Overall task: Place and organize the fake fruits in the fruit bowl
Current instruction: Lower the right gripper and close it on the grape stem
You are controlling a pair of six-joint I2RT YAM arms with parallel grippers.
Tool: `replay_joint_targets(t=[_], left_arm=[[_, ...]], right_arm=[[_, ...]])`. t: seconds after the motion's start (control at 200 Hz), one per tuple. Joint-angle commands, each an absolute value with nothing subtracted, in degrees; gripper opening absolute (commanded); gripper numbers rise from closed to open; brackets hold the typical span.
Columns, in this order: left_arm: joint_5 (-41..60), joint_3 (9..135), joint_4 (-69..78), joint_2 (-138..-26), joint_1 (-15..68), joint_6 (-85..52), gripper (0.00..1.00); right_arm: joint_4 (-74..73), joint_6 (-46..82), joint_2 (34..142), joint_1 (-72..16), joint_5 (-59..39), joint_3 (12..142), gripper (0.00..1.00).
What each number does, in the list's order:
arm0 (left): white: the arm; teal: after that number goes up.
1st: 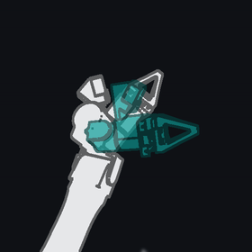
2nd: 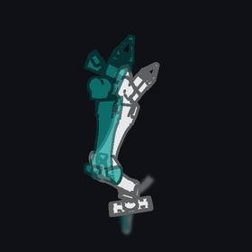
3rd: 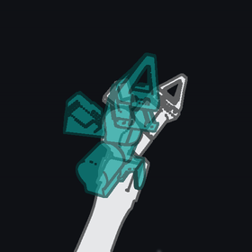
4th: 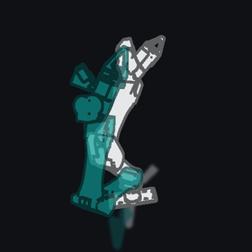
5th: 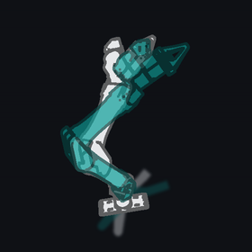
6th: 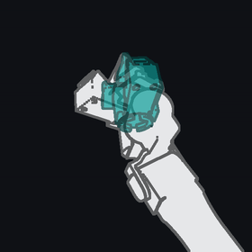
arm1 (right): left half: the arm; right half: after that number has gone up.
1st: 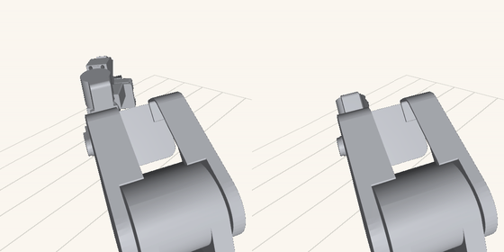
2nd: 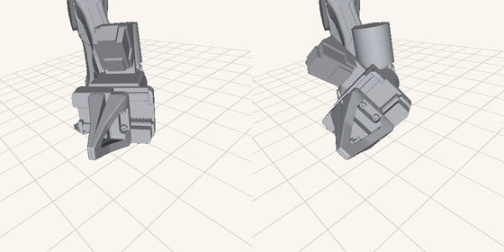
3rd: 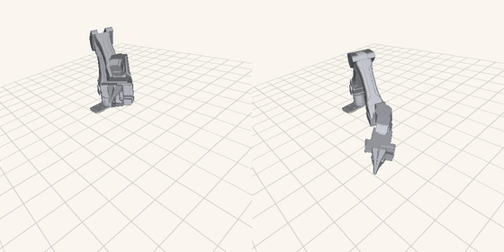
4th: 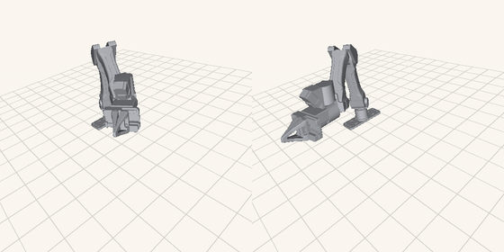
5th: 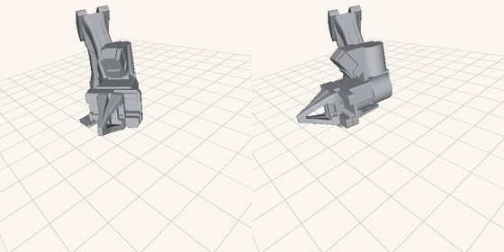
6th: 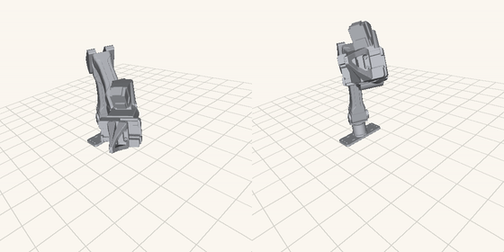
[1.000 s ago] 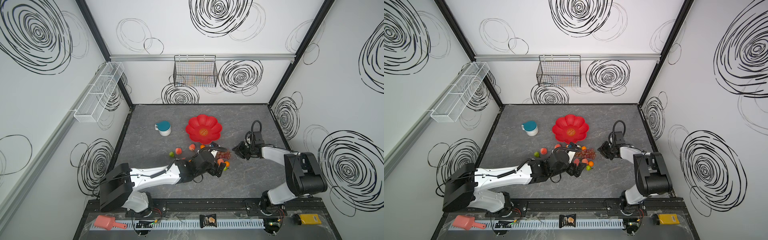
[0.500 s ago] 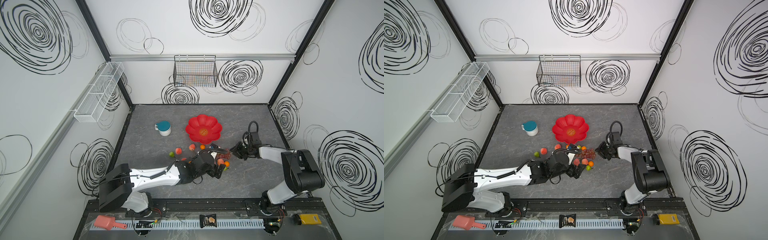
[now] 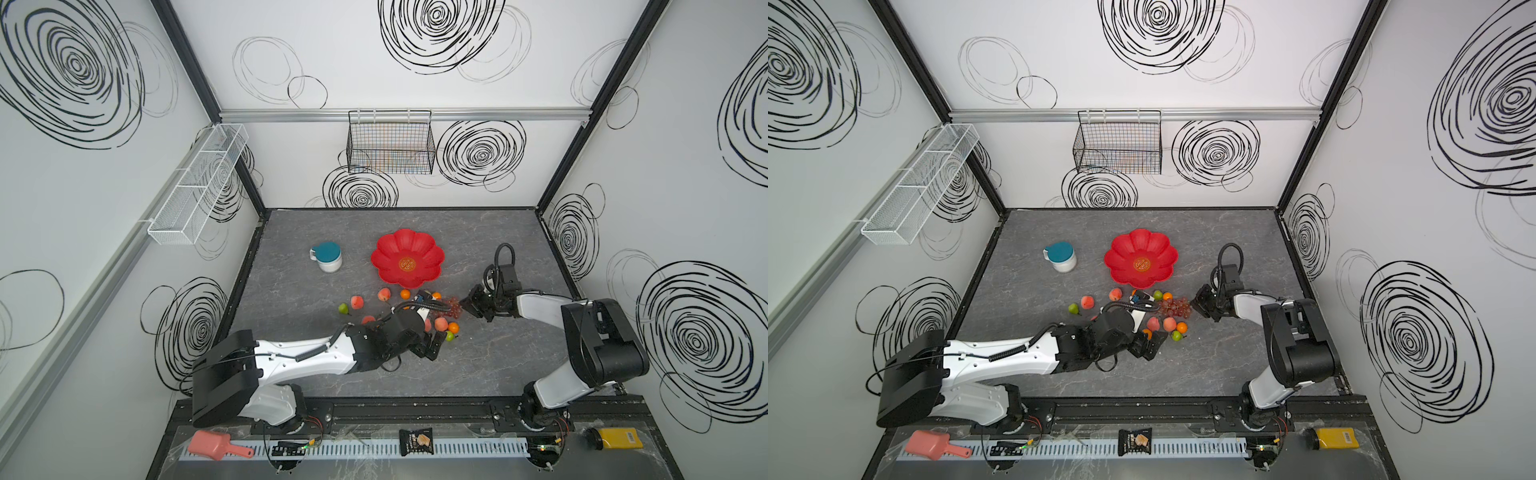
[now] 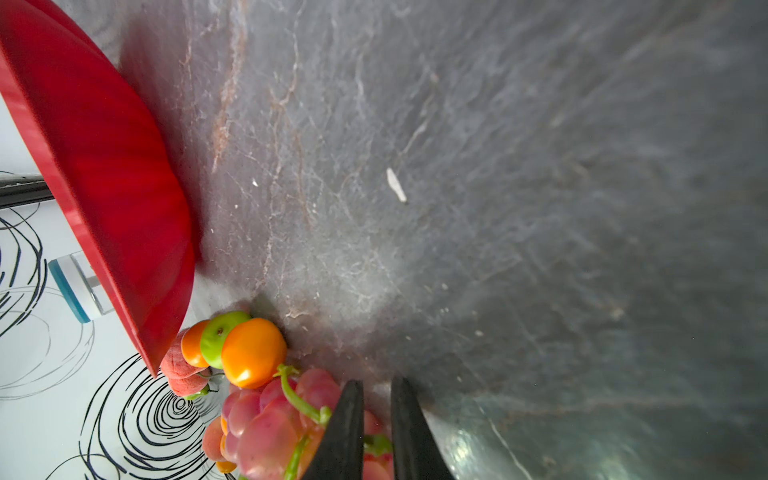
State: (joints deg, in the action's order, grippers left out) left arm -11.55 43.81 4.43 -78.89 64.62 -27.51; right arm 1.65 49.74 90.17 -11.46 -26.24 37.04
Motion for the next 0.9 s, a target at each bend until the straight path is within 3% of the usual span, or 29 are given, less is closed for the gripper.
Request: replay_joint_targets(t=[0.0,0.64,0.896], left_arm=[[-13.0,43.2,6.1,-77.1,65.0,-28.7,1.00],[-15.1,41.6,4.8,-73.2,63.8,-28.1,0.99],[-15.0,43.1,5.2,-72.9,62.7,-27.9,0.99]], right_arm=[[2.3,50.3,90.2,-11.8,-25.7,36.5,0.15],[6.8,49.6,81.7,-11.8,-21.5,37.0,0.01],[12.0,47.6,74.8,-11.9,-17.9,38.3,0.00]])
